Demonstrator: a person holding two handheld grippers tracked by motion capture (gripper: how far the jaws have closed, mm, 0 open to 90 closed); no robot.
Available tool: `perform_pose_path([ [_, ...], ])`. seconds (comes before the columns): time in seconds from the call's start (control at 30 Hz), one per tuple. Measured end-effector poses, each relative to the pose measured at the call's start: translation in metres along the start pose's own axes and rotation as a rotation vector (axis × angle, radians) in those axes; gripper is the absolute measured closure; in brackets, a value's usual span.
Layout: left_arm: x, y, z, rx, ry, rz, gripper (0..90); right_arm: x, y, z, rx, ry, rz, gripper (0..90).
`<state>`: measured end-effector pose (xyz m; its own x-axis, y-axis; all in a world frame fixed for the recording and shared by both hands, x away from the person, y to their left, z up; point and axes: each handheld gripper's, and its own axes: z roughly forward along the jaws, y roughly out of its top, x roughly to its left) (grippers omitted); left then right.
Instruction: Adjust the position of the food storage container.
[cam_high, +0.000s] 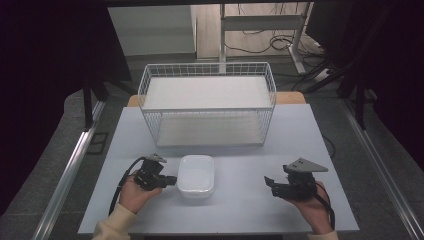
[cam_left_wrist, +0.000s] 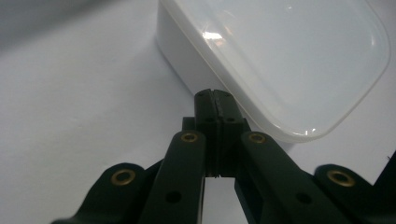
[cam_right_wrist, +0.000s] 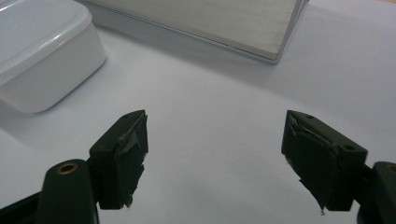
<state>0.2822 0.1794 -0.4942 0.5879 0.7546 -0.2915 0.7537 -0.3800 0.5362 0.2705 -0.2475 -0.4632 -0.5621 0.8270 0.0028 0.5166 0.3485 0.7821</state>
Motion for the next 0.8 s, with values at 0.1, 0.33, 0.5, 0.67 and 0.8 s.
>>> perform_pose_path([
  [0.1,-0.008,0.001,0.003,0.008,-0.010,0.021,90.0,0.000,0.000,0.000,0.000,-0.001,0.001,22.9],
  [0.33,-0.011,0.003,0.008,0.004,-0.005,0.020,90.0,0.001,0.001,-0.001,-0.006,0.001,-0.001,22.9],
  [0.5,-0.012,0.009,0.013,-0.014,-0.004,0.015,90.0,0.002,0.001,0.001,0.001,0.004,-0.002,22.9],
  [0.67,-0.012,0.017,0.021,-0.027,0.000,0.007,90.0,0.004,0.001,0.002,0.001,0.009,-0.003,22.9],
  [0.8,-0.014,0.021,0.024,-0.031,0.004,0.009,90.0,0.005,0.002,0.003,0.003,0.011,-0.006,22.9],
])
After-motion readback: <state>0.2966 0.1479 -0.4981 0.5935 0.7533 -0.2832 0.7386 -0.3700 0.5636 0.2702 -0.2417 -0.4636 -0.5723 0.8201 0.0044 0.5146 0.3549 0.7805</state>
